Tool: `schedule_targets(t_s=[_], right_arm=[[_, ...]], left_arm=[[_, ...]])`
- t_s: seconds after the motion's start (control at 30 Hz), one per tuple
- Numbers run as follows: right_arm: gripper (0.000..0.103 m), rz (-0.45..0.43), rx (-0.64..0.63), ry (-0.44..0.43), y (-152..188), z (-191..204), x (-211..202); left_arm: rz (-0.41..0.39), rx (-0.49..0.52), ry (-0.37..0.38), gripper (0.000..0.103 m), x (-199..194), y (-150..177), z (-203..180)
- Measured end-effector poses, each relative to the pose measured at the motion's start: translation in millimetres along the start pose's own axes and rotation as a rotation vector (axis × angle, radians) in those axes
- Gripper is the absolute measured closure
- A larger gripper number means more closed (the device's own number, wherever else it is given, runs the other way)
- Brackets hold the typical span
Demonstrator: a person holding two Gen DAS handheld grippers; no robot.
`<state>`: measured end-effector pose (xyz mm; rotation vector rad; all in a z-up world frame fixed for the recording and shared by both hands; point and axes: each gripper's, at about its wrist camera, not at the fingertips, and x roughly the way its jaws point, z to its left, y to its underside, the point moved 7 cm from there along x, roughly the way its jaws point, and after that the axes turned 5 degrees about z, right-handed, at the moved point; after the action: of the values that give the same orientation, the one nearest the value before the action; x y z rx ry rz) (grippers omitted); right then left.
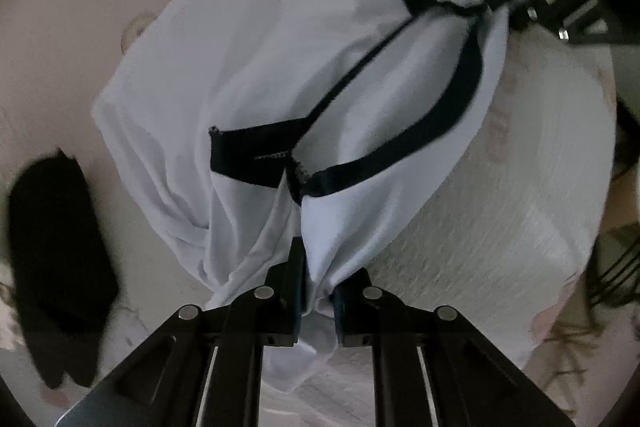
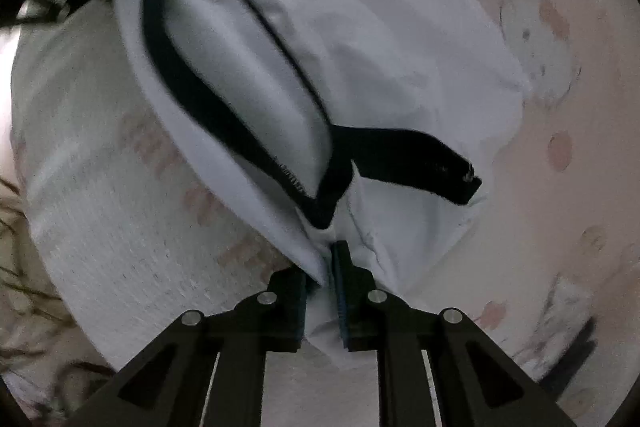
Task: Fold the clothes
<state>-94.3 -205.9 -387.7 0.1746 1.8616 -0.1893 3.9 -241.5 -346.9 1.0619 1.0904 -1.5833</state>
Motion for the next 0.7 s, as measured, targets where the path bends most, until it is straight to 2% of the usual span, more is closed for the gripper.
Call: schedule_targets(t_s=[0.27,0.37,0.47,0.57,0.7], right_arm=[[0.088,0.116,0.12,-0.17,-13,-13,4],[0.088,0.151,0.18,-0.252,-17,-21,6],[0.088,0.204,0.309,-0.378,-18,-35,10],[0.088,0.26,0.484,-0.526,-19,-53,16],[0.088,0.257,0.63,-0.646,-24,-73,21]], left_arm=[[0.091,-0.08,0.204,0.093,-1,-11,12],[0.145,-0.14,0.32,0.093,2,-17,21],[0.201,-0.168,0.422,0.093,3,-25,28],[0.244,-0.199,0.49,0.093,5,-33,35],[0.258,-0.275,0.541,0.093,3,-43,47]])
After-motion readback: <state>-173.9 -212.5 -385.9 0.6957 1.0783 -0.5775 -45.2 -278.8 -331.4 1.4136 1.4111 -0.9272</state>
